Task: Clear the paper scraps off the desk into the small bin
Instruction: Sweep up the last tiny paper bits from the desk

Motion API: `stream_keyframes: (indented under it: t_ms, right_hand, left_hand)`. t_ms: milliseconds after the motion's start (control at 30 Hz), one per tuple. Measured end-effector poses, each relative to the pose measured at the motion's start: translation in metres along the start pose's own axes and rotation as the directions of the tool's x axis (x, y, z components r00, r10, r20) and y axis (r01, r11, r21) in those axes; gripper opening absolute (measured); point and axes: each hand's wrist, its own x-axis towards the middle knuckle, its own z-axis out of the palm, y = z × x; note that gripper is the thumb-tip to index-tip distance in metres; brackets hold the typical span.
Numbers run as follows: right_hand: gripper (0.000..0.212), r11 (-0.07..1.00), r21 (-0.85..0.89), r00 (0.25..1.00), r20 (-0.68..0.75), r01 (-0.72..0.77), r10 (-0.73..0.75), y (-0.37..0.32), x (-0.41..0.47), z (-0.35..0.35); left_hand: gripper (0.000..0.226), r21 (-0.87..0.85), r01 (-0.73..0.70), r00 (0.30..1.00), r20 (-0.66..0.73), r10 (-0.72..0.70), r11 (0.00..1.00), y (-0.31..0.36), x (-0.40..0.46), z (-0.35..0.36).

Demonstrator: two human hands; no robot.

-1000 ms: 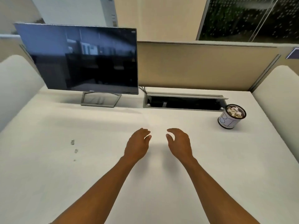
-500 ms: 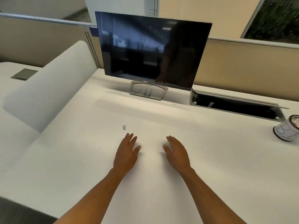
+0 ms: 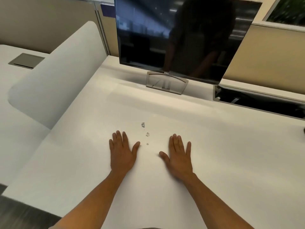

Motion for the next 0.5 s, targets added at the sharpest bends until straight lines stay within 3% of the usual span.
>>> stream_keyframes:
  t_ms: [333,500]
  right_hand:
    - [0.080,0.998,-0.044,0.999,0.003,0.044,-0.044,0.000,0.012,0.002]
    - [0.078,0.998,-0.011,0.998,-0.037,0.059,-0.059,0.001,0.011,0.004]
  left_hand:
    - [0.094,-0.055,-0.286,0.951,0.108,0.291,0.957,0.042,0.059,0.006]
    - [0.088,-0.044,-0.444,0.876,0.188,0.444,0.895,0.057,0.076,0.008]
